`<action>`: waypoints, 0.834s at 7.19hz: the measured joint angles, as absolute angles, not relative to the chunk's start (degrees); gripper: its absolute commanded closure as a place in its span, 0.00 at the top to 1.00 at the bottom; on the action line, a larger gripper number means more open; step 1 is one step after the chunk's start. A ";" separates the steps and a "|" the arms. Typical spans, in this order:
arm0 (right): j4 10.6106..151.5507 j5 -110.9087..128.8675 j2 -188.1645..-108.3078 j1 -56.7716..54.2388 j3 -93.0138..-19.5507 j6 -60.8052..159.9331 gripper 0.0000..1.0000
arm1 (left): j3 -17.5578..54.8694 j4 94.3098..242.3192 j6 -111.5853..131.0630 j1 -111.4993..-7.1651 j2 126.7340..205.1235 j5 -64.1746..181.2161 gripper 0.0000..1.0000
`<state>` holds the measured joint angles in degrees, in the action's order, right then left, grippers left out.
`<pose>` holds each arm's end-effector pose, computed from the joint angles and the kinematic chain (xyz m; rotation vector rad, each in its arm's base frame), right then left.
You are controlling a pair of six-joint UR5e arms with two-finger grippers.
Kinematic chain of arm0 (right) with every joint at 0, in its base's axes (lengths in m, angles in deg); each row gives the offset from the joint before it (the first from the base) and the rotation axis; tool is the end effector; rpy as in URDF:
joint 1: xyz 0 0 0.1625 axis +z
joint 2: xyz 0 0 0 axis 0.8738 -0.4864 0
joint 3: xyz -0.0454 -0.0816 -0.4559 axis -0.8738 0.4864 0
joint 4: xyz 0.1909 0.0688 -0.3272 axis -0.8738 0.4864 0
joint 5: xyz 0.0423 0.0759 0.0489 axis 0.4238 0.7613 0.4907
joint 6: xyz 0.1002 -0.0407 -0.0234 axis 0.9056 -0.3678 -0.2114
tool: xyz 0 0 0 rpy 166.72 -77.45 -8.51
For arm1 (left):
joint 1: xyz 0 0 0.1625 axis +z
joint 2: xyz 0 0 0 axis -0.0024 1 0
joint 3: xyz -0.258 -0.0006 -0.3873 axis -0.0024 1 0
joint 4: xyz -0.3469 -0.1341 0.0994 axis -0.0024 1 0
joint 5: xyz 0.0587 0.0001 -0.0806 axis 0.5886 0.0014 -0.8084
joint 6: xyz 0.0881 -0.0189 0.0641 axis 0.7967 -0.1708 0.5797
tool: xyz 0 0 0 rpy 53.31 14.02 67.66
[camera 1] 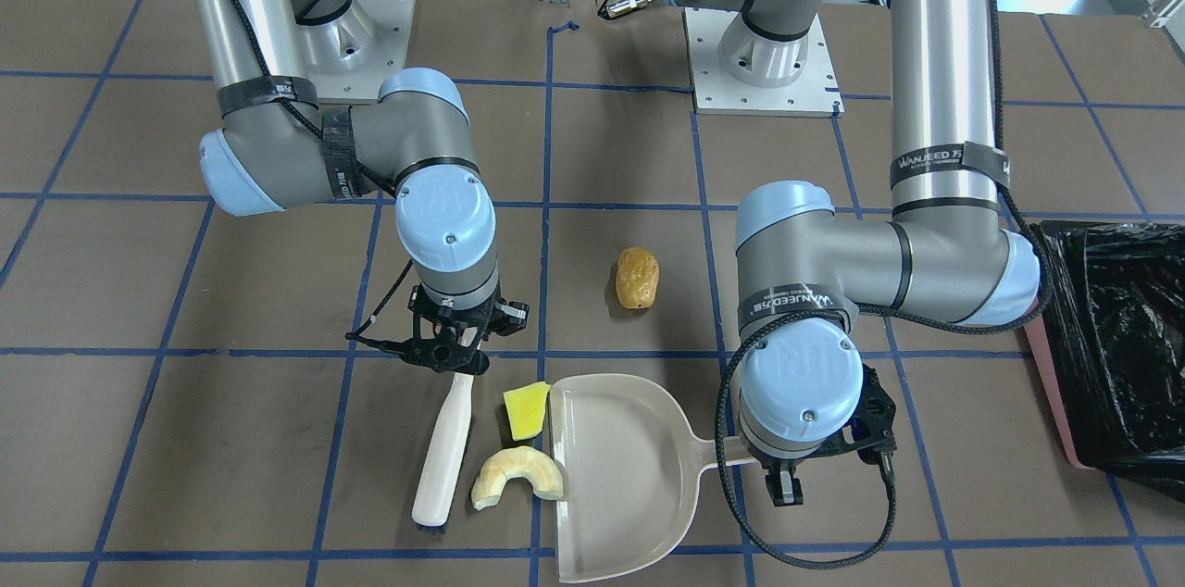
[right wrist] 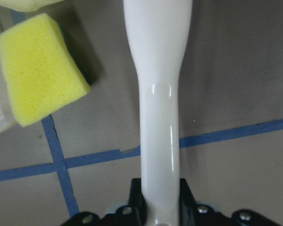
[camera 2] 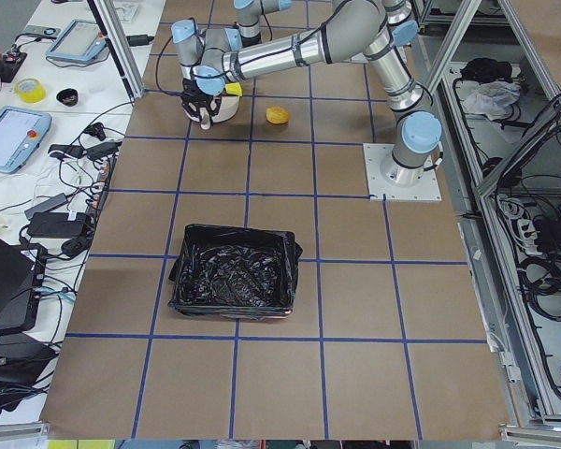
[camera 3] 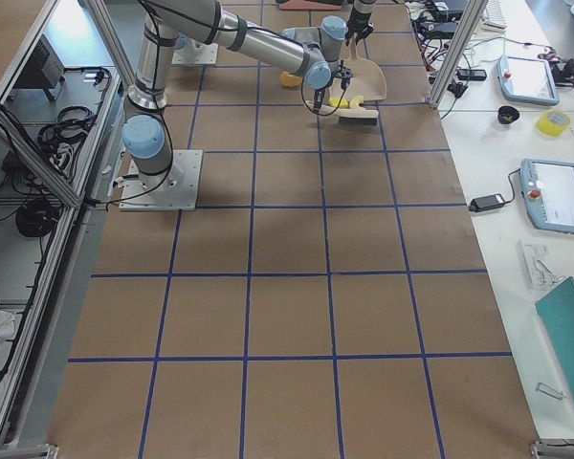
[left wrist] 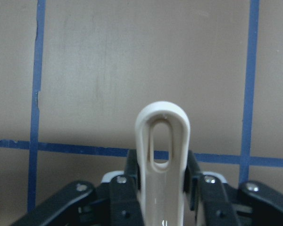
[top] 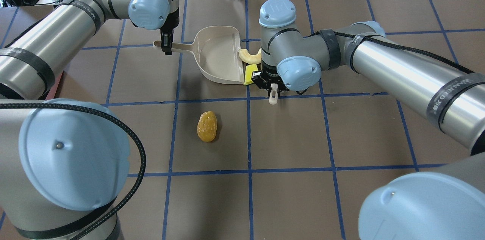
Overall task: Sweep and dump trash into bin
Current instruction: 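Sweep the sponge and curved piece into the dustpan with the right gripper's brush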
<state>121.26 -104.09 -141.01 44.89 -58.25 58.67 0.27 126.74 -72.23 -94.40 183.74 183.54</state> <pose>0.2938 -0.5493 0.2632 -0.2656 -3.0935 -0.1356 -0.1602 -0.7028 0.2934 -2.1004 2.0327 -0.1904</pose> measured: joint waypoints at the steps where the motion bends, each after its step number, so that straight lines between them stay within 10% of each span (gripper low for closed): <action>1: 121.29 -103.78 -140.80 46.07 -57.88 59.80 0.00 | 0.79 126.39 -69.93 -94.06 183.20 183.66 0.00; 6: 121.38 -99.57 -138.90 51.85 -54.35 65.55 0.00 | 2.82 126.33 -71.06 -94.35 182.80 182.94 0.00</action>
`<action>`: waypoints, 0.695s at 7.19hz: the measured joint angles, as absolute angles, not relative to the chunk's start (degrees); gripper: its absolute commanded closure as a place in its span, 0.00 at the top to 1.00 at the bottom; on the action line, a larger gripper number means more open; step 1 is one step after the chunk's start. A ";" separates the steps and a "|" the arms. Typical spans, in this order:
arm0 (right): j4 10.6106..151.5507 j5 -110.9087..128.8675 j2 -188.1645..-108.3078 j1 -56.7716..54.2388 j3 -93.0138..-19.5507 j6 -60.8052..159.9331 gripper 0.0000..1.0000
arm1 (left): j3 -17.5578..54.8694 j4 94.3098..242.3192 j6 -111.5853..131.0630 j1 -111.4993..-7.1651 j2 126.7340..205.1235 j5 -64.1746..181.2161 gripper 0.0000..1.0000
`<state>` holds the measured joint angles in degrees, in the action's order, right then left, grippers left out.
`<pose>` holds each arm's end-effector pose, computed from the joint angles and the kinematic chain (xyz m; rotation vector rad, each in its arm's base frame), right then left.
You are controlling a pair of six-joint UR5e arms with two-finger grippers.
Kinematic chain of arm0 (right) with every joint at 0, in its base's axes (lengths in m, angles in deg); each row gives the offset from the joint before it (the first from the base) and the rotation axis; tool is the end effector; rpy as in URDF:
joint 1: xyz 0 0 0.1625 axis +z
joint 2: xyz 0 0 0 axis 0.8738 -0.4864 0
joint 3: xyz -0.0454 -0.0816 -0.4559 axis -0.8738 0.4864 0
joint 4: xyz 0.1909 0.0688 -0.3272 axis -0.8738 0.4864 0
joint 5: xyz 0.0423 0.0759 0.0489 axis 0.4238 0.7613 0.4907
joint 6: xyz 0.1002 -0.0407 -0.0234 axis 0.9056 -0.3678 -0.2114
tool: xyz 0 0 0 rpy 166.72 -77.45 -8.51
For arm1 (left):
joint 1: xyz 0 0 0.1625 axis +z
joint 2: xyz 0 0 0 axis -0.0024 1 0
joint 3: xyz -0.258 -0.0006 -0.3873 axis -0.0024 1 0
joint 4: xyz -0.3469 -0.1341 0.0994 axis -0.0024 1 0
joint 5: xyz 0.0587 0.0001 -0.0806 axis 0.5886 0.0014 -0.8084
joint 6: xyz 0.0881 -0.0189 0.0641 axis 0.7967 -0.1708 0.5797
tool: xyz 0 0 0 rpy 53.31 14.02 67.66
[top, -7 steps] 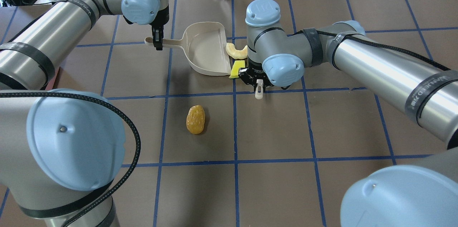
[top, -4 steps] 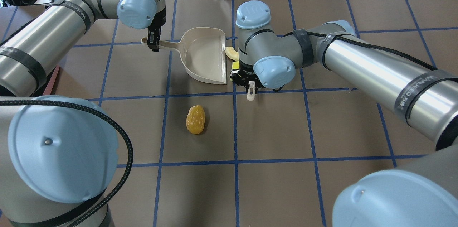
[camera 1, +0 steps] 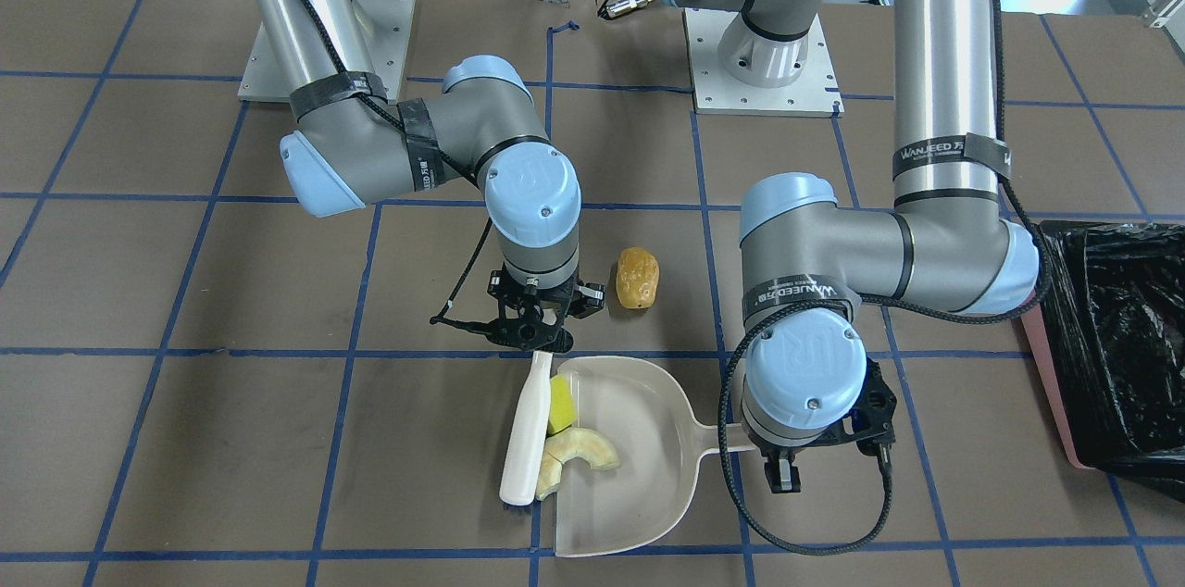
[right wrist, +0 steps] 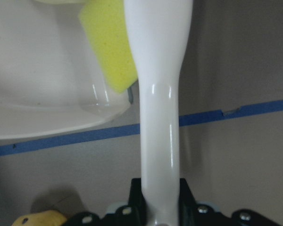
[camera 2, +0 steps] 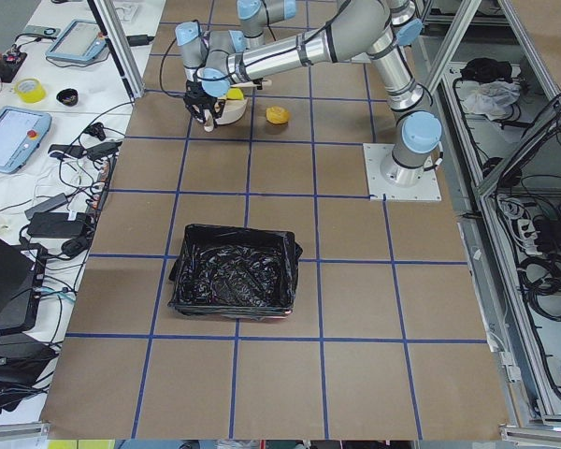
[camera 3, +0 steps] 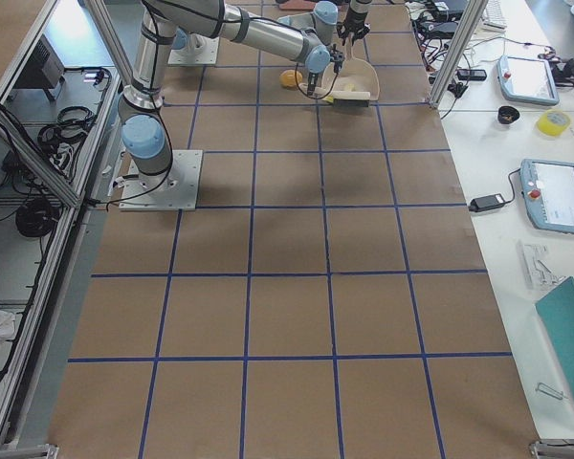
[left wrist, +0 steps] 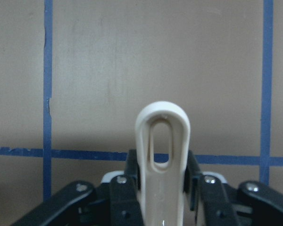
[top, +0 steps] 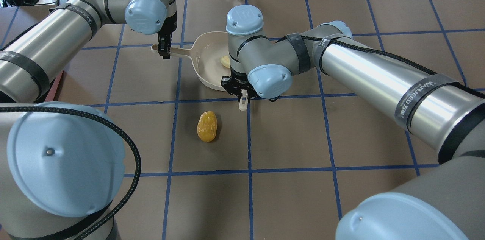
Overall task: Sweep and dump trash into bin
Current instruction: 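Sweep the sponge and curved piece into the dustpan with the right gripper's brush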
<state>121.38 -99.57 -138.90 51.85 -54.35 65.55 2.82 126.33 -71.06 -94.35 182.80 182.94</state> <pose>0.3759 -0.5292 0.2680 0.2665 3.0857 0.1388 -0.1598 -0.6907 0.2864 -2.0724 2.0491 -0.1550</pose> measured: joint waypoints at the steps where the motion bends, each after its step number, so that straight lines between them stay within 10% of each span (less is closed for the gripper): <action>1: 121.41 -99.43 -138.66 52.64 -53.88 67.00 0.00 | 3.49 126.39 -71.52 -94.81 182.58 182.56 0.00; 5: 119.78 -101.07 -138.34 54.41 -51.90 69.73 0.00 | 4.57 125.25 -67.09 -93.43 182.21 171.74 0.00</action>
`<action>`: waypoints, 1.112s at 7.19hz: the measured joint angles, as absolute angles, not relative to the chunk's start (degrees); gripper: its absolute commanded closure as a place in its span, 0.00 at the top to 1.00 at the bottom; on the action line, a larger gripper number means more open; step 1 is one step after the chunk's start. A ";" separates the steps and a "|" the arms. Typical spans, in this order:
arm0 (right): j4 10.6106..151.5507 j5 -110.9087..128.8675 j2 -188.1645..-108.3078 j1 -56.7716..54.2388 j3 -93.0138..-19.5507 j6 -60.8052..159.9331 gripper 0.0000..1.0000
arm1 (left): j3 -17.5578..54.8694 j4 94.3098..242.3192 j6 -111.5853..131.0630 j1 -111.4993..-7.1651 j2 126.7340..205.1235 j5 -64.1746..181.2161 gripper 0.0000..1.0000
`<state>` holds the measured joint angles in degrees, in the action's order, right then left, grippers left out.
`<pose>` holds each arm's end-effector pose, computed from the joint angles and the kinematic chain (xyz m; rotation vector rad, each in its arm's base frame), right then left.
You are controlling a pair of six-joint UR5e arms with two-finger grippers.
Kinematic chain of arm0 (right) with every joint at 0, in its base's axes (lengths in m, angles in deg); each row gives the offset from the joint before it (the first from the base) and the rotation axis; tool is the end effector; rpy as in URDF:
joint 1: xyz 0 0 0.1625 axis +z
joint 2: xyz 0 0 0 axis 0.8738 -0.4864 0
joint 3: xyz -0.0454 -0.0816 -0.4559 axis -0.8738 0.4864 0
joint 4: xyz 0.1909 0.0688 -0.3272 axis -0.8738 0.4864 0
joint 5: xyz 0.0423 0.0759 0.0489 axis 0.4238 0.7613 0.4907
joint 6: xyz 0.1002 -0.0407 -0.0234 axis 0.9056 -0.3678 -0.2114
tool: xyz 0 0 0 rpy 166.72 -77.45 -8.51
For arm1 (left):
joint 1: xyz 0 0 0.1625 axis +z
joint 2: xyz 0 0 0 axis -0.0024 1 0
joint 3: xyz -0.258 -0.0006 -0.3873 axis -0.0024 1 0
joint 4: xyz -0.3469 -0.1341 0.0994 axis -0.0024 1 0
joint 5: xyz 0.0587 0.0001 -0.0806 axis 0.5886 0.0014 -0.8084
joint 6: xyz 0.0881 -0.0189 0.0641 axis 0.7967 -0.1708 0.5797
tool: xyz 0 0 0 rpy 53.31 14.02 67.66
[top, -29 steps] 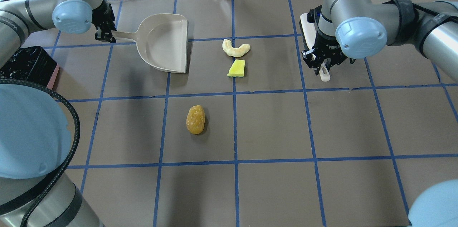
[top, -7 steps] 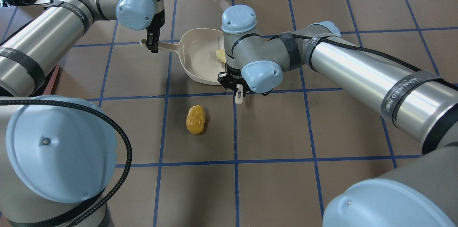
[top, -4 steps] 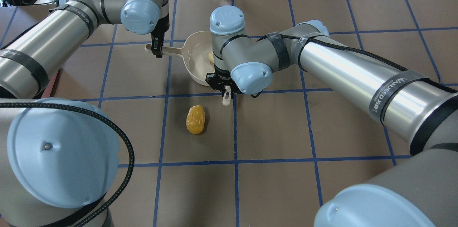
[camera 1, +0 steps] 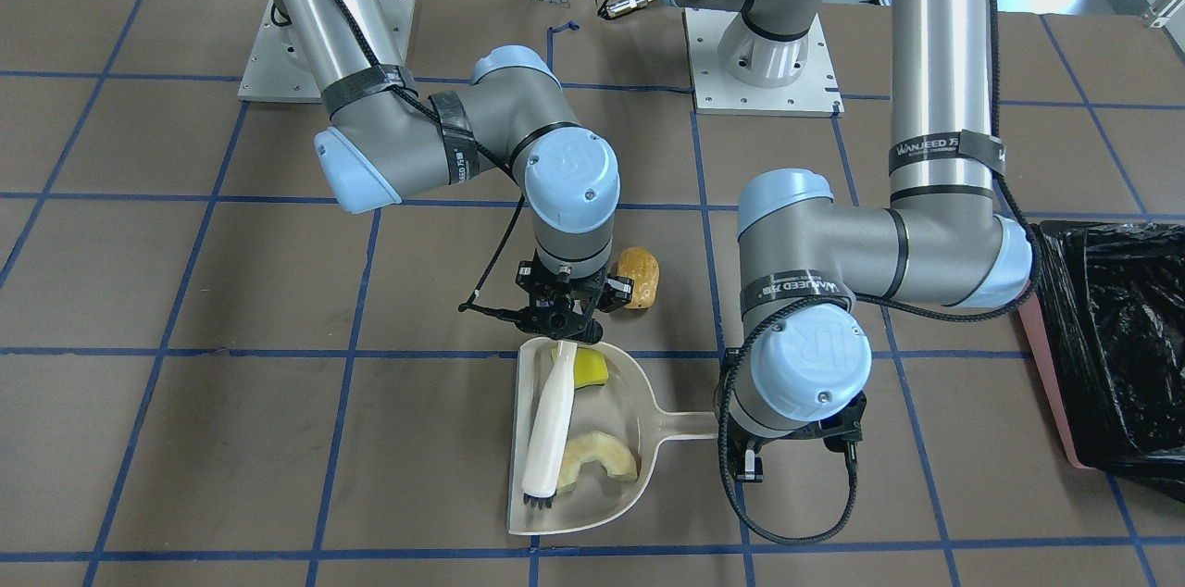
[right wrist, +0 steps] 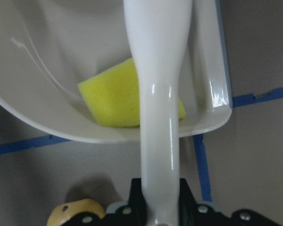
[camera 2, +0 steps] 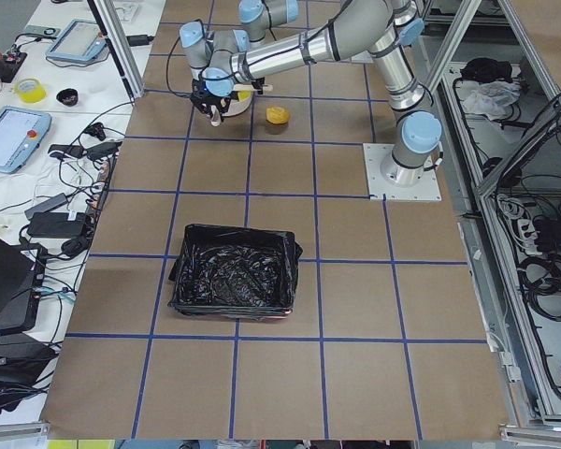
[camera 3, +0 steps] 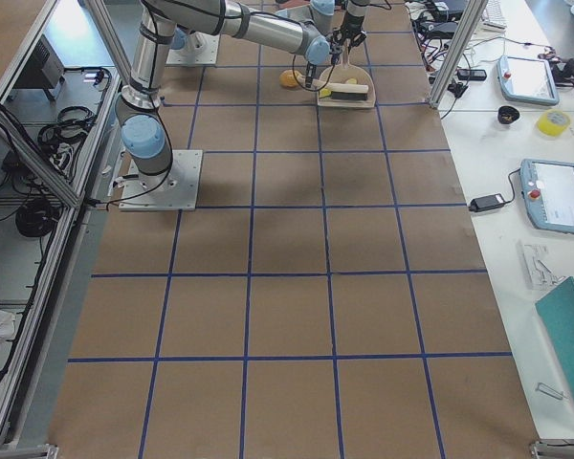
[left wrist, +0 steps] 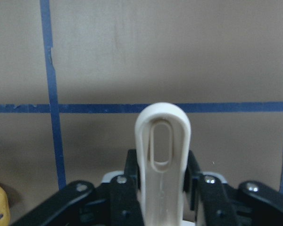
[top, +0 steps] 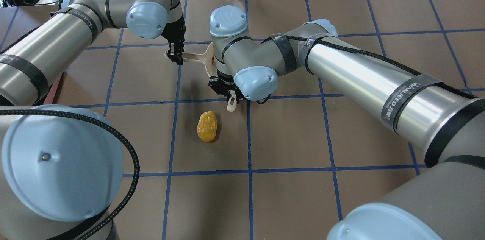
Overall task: Sweep and dump trash into bin
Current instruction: 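Sweep the sponge and curved piece into the dustpan with the right gripper's brush, then move the brush behind the yellow potato with the right gripper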
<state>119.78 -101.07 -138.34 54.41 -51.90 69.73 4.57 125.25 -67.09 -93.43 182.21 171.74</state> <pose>0.4010 -0.5225 0.2764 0.3113 3.1078 0.1156 -0.1696 -0.6849 0.2796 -2.1179 2.1864 0.0744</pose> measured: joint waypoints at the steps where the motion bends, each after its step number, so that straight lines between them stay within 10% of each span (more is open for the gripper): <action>1: 117.40 -103.47 -139.10 54.51 -51.65 69.66 0.00 | 4.70 124.35 -65.66 -92.21 182.39 168.18 0.00; 8: 98.56 -112.87 -149.82 54.95 -51.22 66.14 0.00 | 5.65 123.84 -63.12 -86.25 181.74 157.20 0.00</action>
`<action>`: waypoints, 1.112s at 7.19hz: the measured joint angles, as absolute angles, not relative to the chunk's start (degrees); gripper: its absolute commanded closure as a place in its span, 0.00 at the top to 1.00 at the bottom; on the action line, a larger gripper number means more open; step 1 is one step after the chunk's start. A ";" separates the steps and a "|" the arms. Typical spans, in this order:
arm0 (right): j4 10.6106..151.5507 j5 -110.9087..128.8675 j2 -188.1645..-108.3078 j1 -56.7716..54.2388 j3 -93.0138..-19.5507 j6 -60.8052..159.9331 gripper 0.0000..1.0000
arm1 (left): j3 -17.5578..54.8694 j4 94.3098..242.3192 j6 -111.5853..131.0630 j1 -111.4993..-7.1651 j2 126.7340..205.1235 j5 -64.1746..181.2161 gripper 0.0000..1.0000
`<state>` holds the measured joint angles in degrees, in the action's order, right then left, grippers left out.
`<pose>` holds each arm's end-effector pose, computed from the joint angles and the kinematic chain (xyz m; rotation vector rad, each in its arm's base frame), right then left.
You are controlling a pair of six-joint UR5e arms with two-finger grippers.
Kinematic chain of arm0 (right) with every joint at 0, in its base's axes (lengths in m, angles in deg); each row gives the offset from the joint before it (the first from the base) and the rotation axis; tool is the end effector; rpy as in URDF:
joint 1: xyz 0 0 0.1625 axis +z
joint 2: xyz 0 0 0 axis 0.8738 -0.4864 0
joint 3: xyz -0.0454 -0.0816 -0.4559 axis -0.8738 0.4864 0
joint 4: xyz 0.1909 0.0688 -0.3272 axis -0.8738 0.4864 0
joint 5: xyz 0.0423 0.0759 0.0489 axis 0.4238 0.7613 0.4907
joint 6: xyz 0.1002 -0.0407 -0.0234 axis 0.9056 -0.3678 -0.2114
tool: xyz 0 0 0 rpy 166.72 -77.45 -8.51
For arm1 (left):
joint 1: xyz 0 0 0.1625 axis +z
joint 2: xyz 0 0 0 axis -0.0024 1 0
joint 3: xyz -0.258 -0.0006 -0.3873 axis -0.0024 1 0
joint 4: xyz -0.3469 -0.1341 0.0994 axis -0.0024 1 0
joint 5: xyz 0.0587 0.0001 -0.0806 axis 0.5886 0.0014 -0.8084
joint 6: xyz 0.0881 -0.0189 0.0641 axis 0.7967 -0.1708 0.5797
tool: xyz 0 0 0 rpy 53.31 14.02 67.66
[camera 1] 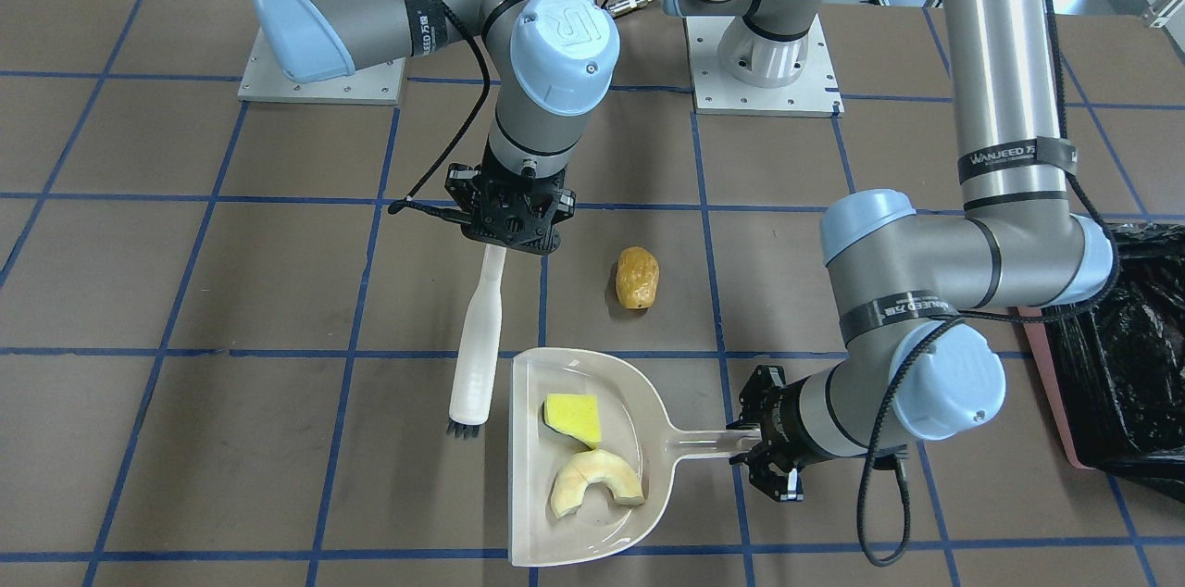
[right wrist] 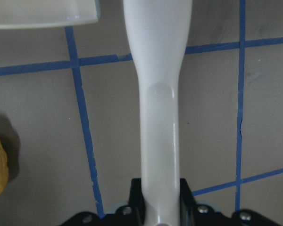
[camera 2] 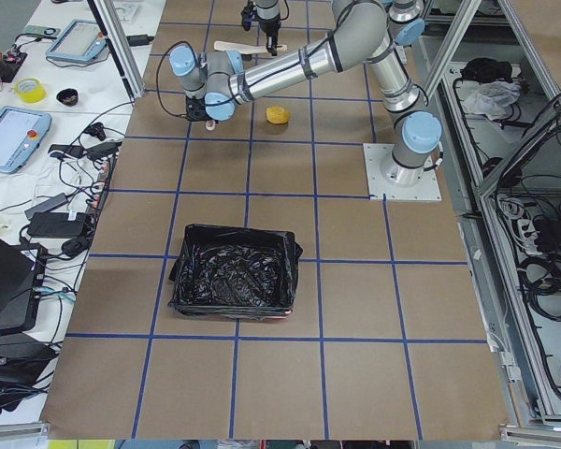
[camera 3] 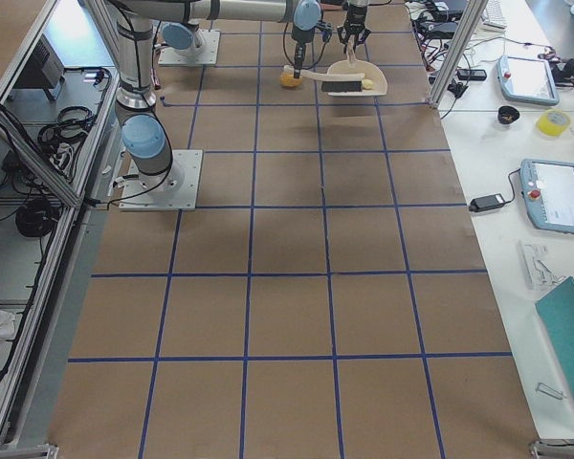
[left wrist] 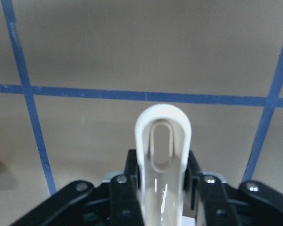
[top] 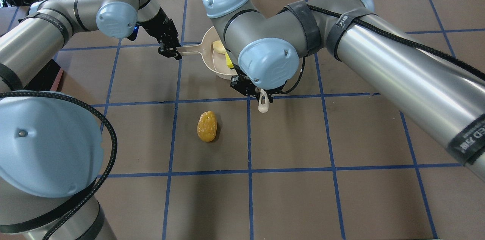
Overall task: Sweep and dump trash into bin
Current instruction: 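Move the brush behind the yellow potato with the right gripper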
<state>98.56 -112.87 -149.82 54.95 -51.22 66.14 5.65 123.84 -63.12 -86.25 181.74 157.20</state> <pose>0.3529 -0.4615 0.3733 -0.1588 -2.8947 -0.1602 -0.1107 -0.6999 0.2822 2.1713 -2.0947 -0.3282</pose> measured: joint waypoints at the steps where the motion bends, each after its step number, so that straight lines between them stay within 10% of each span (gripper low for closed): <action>1: 98.28 -112.79 -150.65 55.90 -52.43 66.36 0.00 | 5.31 124.78 -62.86 -84.59 181.03 156.50 0.00; 8: 101.97 -104.50 -155.79 60.49 -65.58 72.49 0.01 | 12.19 127.19 -49.62 -74.24 170.64 162.85 0.00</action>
<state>101.97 -104.50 -155.79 60.49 -65.58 72.49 12.19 127.19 -49.62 -74.24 170.64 162.85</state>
